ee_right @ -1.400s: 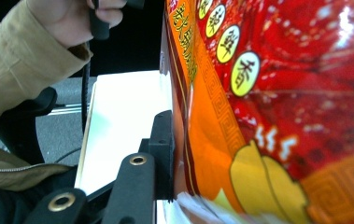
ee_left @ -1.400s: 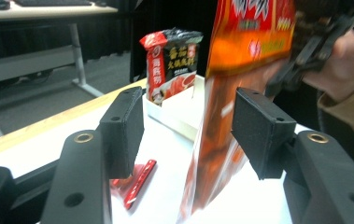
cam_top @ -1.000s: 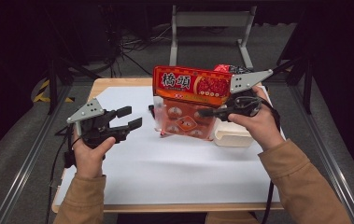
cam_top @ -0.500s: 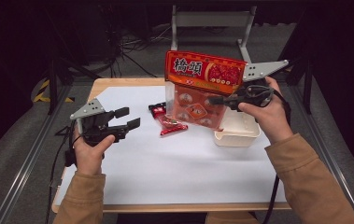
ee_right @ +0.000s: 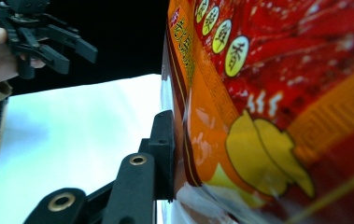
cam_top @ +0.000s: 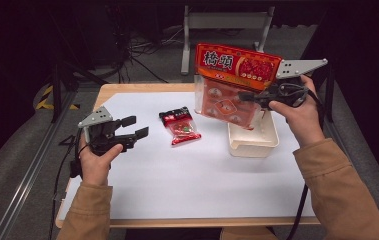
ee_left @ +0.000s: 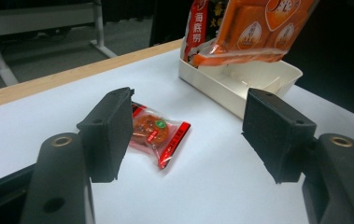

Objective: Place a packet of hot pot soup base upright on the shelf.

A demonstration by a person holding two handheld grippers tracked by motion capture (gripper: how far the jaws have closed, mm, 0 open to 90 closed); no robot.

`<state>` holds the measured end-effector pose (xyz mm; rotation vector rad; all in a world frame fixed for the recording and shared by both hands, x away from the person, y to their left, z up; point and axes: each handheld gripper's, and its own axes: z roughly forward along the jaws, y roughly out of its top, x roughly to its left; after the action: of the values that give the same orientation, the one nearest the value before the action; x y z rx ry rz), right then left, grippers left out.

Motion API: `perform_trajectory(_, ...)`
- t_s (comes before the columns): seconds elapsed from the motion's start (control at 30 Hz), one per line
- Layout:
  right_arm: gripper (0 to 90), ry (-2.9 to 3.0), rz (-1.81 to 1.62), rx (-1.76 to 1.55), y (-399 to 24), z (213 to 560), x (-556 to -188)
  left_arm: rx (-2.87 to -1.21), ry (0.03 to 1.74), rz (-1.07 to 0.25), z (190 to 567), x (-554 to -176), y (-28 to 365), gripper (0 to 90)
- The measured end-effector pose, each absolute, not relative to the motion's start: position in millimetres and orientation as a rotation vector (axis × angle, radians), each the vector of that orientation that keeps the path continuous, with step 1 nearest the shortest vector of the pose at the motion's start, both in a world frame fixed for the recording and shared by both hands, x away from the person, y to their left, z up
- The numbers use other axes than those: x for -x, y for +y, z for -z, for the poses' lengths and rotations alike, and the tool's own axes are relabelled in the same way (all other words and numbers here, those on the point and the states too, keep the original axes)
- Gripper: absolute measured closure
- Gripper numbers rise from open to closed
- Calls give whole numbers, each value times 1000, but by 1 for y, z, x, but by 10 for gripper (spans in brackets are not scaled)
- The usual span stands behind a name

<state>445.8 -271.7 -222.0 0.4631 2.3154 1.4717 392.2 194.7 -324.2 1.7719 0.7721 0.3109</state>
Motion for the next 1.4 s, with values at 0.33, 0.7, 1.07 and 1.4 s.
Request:
perform_trajectory(0.33,703,2258,-1415,-494,-293,230,-454,-1793,776,-317,330,-397,198,338)
perform_trajectory(0.7,704,2221,-1411,-593,-310,241,-460,-1801,787,-305,333,-399,198,333)
perform_trajectory(1.07,704,2180,-1430,-705,-328,262,-466,-1788,789,-285,336,-401,199,335)
perform_trajectory(1.4,704,2147,-1432,-774,-339,278,-468,-1779,798,-272,340,-403,202,336)
